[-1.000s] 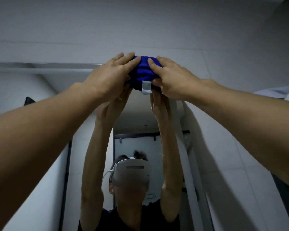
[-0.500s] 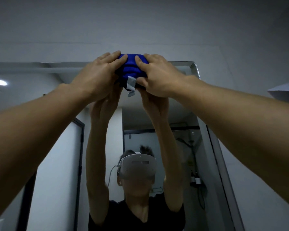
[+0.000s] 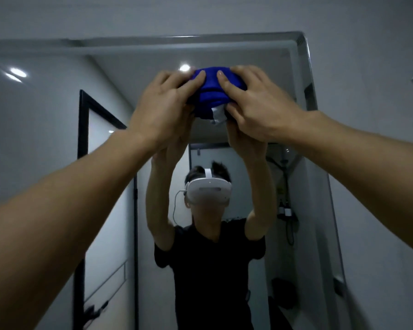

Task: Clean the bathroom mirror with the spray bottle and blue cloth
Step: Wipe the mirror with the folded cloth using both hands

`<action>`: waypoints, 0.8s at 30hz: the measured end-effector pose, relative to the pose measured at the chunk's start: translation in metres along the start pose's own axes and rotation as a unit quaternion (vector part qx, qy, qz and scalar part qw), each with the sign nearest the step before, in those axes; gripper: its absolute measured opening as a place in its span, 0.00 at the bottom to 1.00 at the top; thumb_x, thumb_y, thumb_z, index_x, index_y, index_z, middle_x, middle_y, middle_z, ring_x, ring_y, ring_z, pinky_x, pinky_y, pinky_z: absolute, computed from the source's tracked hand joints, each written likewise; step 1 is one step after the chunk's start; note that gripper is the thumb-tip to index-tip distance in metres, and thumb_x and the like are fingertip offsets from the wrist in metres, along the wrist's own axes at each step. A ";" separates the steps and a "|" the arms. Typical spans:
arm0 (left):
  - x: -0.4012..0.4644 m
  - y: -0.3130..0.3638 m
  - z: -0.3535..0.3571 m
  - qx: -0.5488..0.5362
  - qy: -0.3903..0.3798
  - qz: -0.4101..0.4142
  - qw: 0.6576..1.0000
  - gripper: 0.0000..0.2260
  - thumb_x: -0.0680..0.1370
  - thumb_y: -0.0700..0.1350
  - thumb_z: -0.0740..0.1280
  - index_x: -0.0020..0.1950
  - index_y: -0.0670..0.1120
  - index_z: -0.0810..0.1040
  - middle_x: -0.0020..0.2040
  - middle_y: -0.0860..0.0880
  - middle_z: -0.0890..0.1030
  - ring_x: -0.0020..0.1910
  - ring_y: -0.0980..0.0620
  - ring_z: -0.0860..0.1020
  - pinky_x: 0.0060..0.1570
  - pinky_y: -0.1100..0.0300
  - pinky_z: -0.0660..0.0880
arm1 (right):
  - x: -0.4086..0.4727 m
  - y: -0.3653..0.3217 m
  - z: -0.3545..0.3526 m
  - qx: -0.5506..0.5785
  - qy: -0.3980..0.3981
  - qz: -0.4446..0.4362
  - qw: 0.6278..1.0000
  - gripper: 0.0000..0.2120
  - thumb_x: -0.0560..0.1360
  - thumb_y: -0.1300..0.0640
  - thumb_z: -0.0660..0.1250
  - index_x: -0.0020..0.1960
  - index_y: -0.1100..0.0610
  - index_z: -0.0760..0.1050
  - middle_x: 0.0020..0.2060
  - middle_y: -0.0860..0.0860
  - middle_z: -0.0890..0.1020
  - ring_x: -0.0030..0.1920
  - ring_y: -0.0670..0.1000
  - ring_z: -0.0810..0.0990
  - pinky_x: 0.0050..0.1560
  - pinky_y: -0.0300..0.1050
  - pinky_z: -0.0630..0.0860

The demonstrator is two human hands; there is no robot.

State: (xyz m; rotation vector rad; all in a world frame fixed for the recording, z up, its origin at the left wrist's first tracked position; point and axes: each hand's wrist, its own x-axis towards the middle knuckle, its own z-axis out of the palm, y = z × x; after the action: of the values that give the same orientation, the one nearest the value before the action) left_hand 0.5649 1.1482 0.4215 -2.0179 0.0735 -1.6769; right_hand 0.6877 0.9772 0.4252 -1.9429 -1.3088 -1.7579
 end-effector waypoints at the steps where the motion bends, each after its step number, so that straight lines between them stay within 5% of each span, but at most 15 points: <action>1: -0.009 0.005 0.000 -0.009 -0.002 -0.001 1.000 0.25 0.82 0.42 0.64 0.79 0.47 0.64 0.77 0.42 0.67 0.70 0.38 0.67 0.67 0.50 0.64 | -0.010 -0.004 0.002 0.000 0.003 0.000 1.000 0.29 0.83 0.47 0.54 0.80 0.55 0.51 0.75 0.59 0.59 0.75 0.59 0.55 0.73 0.54 0.60; 10: -0.120 0.057 -0.001 -0.057 -0.066 -0.002 0.996 0.22 0.72 0.37 0.75 0.65 0.40 0.79 0.67 0.38 0.78 0.59 0.33 0.76 0.55 0.38 0.75 | -0.127 -0.046 0.024 0.113 -0.016 0.017 0.993 0.29 0.75 0.53 0.70 0.74 0.54 0.67 0.70 0.58 0.68 0.72 0.59 0.62 0.64 0.57 0.73; 15: -0.185 0.090 0.003 -0.085 -0.117 -0.005 0.989 0.19 0.71 0.45 0.67 0.60 0.42 0.80 0.62 0.40 0.79 0.52 0.36 0.76 0.48 0.43 0.75 | -0.194 -0.074 0.033 0.142 -0.039 0.039 0.988 0.25 0.69 0.59 0.75 0.65 0.57 0.74 0.65 0.58 0.73 0.64 0.60 0.68 0.47 0.56 0.80; 24: -0.294 0.153 0.007 -0.114 -0.191 -0.029 0.975 0.18 0.66 0.40 0.74 0.56 0.46 0.78 0.62 0.41 0.77 0.52 0.37 0.74 0.50 0.45 0.75 | -0.319 -0.126 0.058 0.171 -0.107 0.064 0.977 0.22 0.70 0.58 0.75 0.63 0.55 0.75 0.64 0.59 0.73 0.59 0.61 0.70 0.46 0.52 0.80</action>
State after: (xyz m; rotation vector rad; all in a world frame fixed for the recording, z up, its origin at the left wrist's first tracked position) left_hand 0.5441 1.1224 0.0915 -2.5026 0.0768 -1.3331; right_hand 0.6725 0.9431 0.0795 -2.0008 -1.4076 -1.1976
